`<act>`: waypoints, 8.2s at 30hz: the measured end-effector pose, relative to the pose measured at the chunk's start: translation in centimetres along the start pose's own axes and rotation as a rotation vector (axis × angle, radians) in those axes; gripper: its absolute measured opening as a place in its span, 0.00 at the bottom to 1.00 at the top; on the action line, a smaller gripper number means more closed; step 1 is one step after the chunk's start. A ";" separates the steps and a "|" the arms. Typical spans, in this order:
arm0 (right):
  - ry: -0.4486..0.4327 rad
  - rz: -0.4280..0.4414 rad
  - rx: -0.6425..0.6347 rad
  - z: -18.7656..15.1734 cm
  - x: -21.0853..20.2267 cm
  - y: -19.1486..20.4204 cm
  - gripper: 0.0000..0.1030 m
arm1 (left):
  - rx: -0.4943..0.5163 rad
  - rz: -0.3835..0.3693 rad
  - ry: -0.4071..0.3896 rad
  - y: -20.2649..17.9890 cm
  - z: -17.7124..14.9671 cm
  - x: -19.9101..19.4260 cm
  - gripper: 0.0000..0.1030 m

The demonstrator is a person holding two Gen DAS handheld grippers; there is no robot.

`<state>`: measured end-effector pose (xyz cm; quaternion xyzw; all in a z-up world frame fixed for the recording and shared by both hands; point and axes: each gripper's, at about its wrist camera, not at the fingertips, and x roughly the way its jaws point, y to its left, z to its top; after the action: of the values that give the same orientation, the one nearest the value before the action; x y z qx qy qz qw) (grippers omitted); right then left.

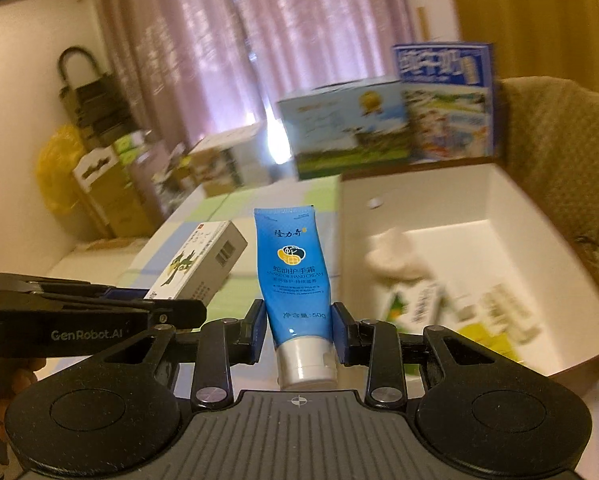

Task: Organize objects
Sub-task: 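Carry the cream box and blue tube over the cardboard box with both tools, then open the left tool to drop the cream box while the right tool releases the tube, then withdraw both tools from the cardboard box back toward the table, then move the left tool to the red candy while the right tool approaches the scrunchie, then close the left tool on the red candy while the right tool grasps the scrunchie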

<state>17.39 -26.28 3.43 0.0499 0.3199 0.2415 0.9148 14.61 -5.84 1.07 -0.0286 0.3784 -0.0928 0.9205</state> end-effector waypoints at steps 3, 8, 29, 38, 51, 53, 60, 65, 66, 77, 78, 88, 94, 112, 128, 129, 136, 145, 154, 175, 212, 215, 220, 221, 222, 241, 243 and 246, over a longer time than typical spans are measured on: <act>-0.015 -0.044 0.015 1.0 -0.7 -2.6 0.30 | 0.022 -0.045 -0.002 -2.4 1.5 1.1 0.33; -0.014 -0.099 0.032 1.8 -1.2 -6.1 0.30 | 0.039 -0.102 0.007 -5.7 3.7 3.1 0.33; 0.159 -0.229 0.008 4.3 8.5 -13.8 0.30 | 0.056 -0.114 0.187 -10.8 9.7 16.4 0.33; 0.211 -0.292 -0.009 6.0 12.7 -15.3 0.30 | 0.013 -0.104 0.243 -10.9 12.9 22.5 0.33; 0.211 -0.309 0.039 6.5 13.8 -16.7 0.31 | 0.029 -0.080 0.227 -10.6 13.5 24.5 0.33; 0.203 -0.304 0.048 6.6 13.5 -16.7 0.32 | 0.035 -0.085 0.229 -10.4 13.3 24.4 0.38; 0.137 -0.258 0.061 6.7 10.7 -15.8 0.44 | 0.065 -0.116 0.196 -10.3 13.1 22.7 0.48; 0.098 -0.236 0.059 6.1 8.2 -14.4 0.51 | 0.086 -0.146 0.163 -10.1 12.5 20.4 0.58; 0.089 -0.234 0.066 5.9 7.6 -14.2 0.52 | 0.088 -0.149 0.159 -10.0 12.4 19.9 0.58; -0.001 -0.188 0.147 4.9 1.0 -11.9 0.57 | 0.039 -0.231 0.078 -7.5 10.3 12.5 0.63; -0.004 -0.185 0.151 4.8 0.5 -11.6 0.57 | 0.035 -0.234 0.074 -7.2 10.0 11.8 0.63; -0.029 -0.123 0.139 3.1 -2.9 -6.4 0.59 | -0.014 -0.245 0.049 -4.2 6.6 5.4 0.66; -0.005 -0.070 0.108 1.5 -3.0 -2.4 0.59 | 0.034 -0.165 0.006 -2.9 4.7 1.6 0.67; 0.070 0.023 0.082 -2.6 -1.6 3.7 0.60 | -0.066 -0.019 0.012 3.2 -1.6 -3.5 0.70; 0.155 0.047 -0.003 -4.6 3.5 7.6 0.60 | -0.162 0.097 0.083 8.0 -5.3 -2.9 0.70; 0.159 0.051 -0.011 -4.7 4.0 7.9 0.60 | -0.164 0.105 0.086 8.1 -5.3 -2.8 0.70; 0.181 0.063 -0.028 -4.7 6.9 8.9 0.60 | -0.182 0.155 0.109 9.5 -5.5 -1.6 0.70; 0.196 0.060 -0.036 -4.3 9.8 9.4 0.60 | -0.201 0.199 0.115 11.5 -5.1 -0.5 0.69; 0.207 0.063 -0.057 -3.0 14.2 9.9 0.60 | -0.232 0.251 0.142 14.0 -4.3 1.7 0.68; 0.199 0.070 -0.103 -1.6 24.1 10.0 0.47 | -0.375 0.288 0.131 19.2 -1.8 9.0 0.64; 0.183 0.151 -0.150 -2.3 29.4 11.7 0.58 | -0.415 0.472 0.100 24.6 -0.7 13.6 0.52; 0.167 0.144 -0.209 -2.5 30.2 12.9 0.60 | -0.401 0.466 0.099 25.0 -0.7 13.7 0.52; 0.144 0.154 -0.256 -2.5 31.6 14.2 0.60 | -0.348 0.490 0.093 25.0 -0.5 13.7 0.52; 0.137 0.162 -0.266 -2.5 31.8 14.5 0.60 | -0.348 0.498 0.093 25.2 -0.5 13.8 0.52; 0.131 0.157 -0.276 -2.5 32.0 14.8 0.60 | -0.353 0.502 0.092 25.3 -0.5 13.7 0.52; 0.208 0.121 -0.258 -2.9 29.6 13.1 0.08 | -0.288 0.480 0.088 24.0 -0.3 13.6 0.44; 0.217 0.119 -0.237 -3.1 28.6 12.7 0.07 | -0.253 0.482 0.091 23.3 -0.5 13.7 0.44; 0.233 0.108 -0.217 -3.4 26.8 12.1 0.07 | -0.256 0.467 0.094 23.0 -1.0 13.2 0.43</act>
<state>28.53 -3.11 -11.36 -0.0605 0.3925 0.3276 0.8573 26.56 14.20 -11.60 -0.0522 0.4257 0.1696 0.8873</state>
